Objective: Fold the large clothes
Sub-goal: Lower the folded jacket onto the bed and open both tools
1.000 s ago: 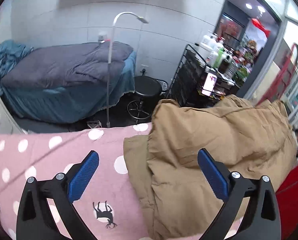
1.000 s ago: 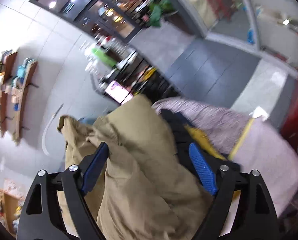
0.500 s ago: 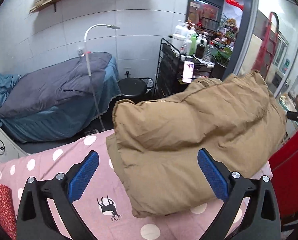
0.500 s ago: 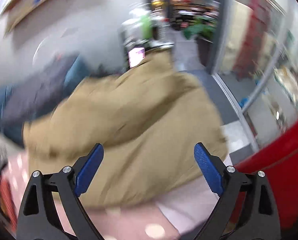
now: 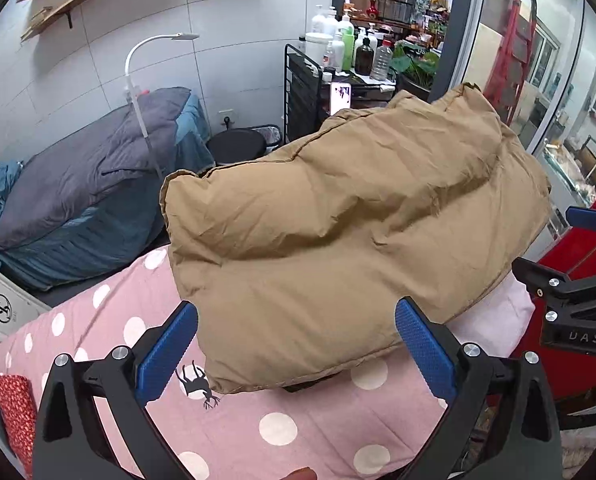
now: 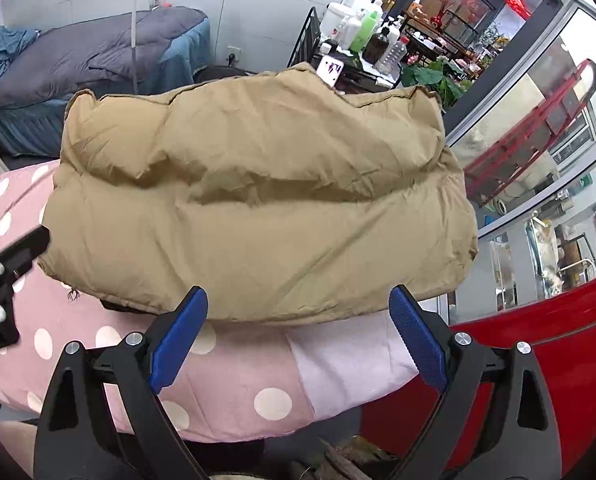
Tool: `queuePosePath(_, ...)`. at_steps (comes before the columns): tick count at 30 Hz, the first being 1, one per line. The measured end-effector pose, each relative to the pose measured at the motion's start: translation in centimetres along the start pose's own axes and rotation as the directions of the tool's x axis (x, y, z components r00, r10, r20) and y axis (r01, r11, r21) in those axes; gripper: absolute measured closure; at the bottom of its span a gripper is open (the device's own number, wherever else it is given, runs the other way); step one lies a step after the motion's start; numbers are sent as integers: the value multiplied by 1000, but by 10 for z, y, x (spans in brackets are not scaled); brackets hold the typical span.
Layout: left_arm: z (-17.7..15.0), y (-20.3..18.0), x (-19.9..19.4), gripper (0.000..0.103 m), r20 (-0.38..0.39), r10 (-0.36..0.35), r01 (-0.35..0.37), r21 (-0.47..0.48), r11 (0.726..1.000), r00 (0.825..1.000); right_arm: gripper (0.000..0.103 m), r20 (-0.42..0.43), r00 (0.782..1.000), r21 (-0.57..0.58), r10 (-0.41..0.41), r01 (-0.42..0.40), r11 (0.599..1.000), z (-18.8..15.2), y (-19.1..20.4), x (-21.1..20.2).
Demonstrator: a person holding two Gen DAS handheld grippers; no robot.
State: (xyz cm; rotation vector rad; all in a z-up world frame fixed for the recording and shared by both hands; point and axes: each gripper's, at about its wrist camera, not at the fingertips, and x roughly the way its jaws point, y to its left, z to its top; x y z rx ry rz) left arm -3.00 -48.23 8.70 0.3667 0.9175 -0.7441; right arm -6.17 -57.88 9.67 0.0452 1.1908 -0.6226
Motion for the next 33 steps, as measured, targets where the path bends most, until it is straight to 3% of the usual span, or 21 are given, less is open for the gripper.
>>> queuePosePath(13, -5, -15, 8, 6, -67, -16, 18, 22, 1000, 998, 12, -8, 1000, -4, 2, -2, 1000, -1, 3, 6)
queuePosePath(28, -9, -24, 4, 6, -34, 37, -35, 61, 998, 999, 12, 9, 1000, -3, 0, 0, 1000, -3, 3, 4)
queuePosePath(33, -10, -23, 5, 6, -56, 8, -5, 44, 999, 998, 12, 12, 1000, 5, 2, -2, 1000, -5, 1, 4)
